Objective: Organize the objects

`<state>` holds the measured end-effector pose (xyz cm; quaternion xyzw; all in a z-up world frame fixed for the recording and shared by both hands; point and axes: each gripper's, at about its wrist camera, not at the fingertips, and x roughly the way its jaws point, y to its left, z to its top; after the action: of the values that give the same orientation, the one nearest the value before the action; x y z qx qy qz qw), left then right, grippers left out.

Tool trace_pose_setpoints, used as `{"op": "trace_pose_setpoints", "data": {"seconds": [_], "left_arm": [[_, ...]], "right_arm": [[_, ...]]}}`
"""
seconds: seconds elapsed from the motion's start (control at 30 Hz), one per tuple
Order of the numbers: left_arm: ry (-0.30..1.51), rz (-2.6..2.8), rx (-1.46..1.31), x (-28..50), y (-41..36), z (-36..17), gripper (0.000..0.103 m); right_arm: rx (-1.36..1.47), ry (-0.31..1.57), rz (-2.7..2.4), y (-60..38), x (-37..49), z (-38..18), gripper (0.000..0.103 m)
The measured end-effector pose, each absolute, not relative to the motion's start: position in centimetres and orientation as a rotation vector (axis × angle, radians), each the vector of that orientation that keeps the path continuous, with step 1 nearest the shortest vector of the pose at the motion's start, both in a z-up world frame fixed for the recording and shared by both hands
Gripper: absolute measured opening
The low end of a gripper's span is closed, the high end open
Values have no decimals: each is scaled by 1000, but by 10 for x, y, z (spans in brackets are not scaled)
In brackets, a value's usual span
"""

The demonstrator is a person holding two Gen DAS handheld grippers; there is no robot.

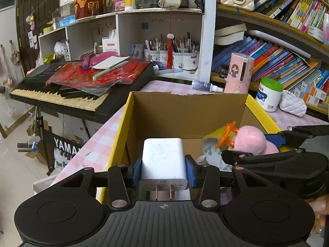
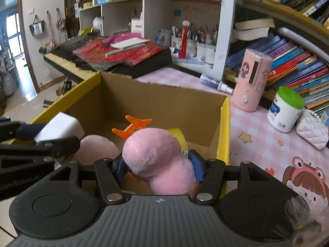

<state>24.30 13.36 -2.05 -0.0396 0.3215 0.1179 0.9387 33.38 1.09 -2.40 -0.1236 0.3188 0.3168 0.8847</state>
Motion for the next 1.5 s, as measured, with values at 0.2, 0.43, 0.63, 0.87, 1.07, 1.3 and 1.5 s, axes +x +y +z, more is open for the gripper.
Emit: {"op": "trace_pose_setpoints", "data": {"seconds": [0.2, 0.43, 0.63, 0.87, 1.07, 1.3, 1.5], "left_arm": [[663, 243, -73, 246, 134, -22, 42], [659, 252, -55, 246, 133, -22, 44], [609, 279, -54, 235, 134, -13, 70], [533, 258, -62, 211, 130, 7, 83], [499, 223, -50, 187, 120, 18, 84], [505, 188, -49, 161, 114, 19, 85], [524, 140, -38, 134, 106, 14, 86]], "right_arm": [[-291, 663, 682, 17, 333, -27, 58], [-291, 676, 693, 18, 334, -26, 61], [-259, 674, 660, 11, 332, -22, 67], [-206, 614, 621, -2, 317, -5, 73], [-175, 552, 581, -16, 293, 13, 77], [-132, 514, 500, -40, 255, 25, 78], [-98, 515, 414, -62, 218, 22, 78]]}}
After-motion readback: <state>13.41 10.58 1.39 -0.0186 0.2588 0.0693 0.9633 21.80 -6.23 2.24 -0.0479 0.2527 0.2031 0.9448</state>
